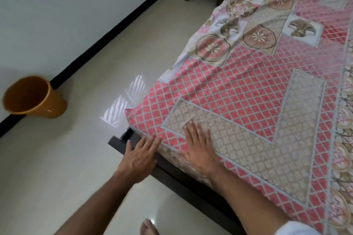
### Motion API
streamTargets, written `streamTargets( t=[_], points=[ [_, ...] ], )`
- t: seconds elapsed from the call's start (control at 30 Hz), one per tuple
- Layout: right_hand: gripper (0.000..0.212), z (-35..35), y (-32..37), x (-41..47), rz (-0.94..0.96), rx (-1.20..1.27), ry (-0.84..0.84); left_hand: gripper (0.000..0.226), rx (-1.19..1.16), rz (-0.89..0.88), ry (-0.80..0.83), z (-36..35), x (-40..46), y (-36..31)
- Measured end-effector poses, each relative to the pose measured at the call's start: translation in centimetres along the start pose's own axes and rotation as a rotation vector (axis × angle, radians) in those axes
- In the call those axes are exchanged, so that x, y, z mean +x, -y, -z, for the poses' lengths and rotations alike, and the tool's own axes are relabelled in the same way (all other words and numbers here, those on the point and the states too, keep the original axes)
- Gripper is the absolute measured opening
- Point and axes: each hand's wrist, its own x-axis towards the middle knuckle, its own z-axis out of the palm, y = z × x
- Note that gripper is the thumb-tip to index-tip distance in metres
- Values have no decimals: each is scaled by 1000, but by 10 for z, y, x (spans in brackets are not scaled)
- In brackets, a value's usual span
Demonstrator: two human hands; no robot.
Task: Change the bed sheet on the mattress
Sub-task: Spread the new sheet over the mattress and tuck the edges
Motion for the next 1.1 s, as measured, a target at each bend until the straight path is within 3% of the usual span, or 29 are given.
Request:
streamTargets(
  t=[0.1, 0.2, 0.27, 0.37, 0.43, 0.5, 0.57, 0.63, 0.7, 0.83, 0.97, 1.1],
  points=[
    [87, 12, 49, 43, 212, -76, 35, 76, -28, 10, 1, 25, 10, 56],
    [75, 35, 64, 76, 405, 29, -11, 76, -136, 5, -3, 41, 39, 89],
    [69, 50, 54, 107, 219, 109, -144, 74, -233, -21, -21, 49, 65, 109],
    [71, 60, 28, 148, -457, 234, -315, 74, -372, -83, -45, 69, 93, 129],
    [78, 61, 20, 174, -717, 277, -298, 75, -430, -137, -20, 86, 113, 142],
    [81, 61, 28, 198, -696, 216, -256, 79, -426, -154, 27, 101, 142, 158],
    [80, 62, 39, 210, -493, 116, -195, 80, -455, -140, 81, 112, 177, 170],
    [77, 62, 42, 217, -303, 52, -152, 73, -588, -80, 111, 120, 212, 177],
    [76, 64, 39, 218, -234, 23, -148, 66, -736, -38, 151, 128, 239, 176],
    [77, 61, 40, 216, -276, 17, -169, 60, -905, -71, 254, 144, 293, 157],
    [64, 75, 37, 239, -385, 106, -283, 48, -1132, -56, 246, 160, 346, 130],
    [74, 103, 2, 298, -795, 173, -331, 37, -1258, -94, 457, 190, 382, 130]
  ],
)
